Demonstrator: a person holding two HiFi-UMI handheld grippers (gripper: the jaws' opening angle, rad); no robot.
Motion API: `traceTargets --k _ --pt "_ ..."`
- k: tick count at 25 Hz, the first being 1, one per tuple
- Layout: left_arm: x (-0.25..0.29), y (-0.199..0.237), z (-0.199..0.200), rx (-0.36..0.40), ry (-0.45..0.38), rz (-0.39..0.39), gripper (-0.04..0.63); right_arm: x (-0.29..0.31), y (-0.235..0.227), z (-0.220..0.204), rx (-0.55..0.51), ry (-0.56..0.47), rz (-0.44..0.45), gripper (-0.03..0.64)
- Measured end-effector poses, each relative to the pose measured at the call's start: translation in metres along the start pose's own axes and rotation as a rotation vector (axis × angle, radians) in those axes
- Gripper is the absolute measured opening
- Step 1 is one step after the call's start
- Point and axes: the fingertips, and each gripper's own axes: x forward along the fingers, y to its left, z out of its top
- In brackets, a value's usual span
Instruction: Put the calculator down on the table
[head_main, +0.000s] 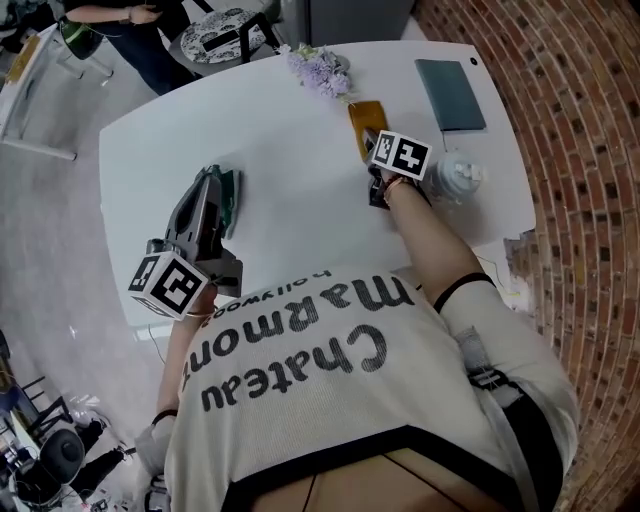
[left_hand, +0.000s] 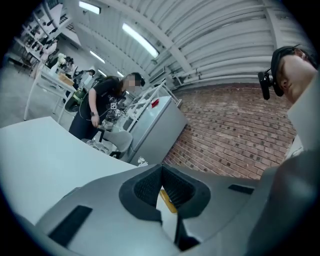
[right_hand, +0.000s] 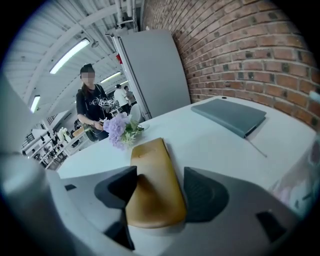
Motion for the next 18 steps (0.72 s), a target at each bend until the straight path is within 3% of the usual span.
traceTargets --k 9,12,15,18 --pt "-0.038 0.018 0.009 0.002 0.005 0.025 0.003 -0.003 0.005 -0.001 -0.005 -0.025 -0.019 0.299" --pt "-0.049 0.02 0.02 0.011 -0.008 0.013 0.003 -0.006 0.001 -0.001 -0.004 -0.028 -0.069 0.319" --pt "-0.06 0.025 0.025 0.012 -0.011 -0.013 0.003 -0.022 0.003 0.005 -0.072 -0.074 -0.152 0.268" --pt "-0.073 0.032 0.027 0.003 -0.003 -0.029 0.003 -0.041 0.019 -0.001 -0.08 -0.113 -0.141 0.273"
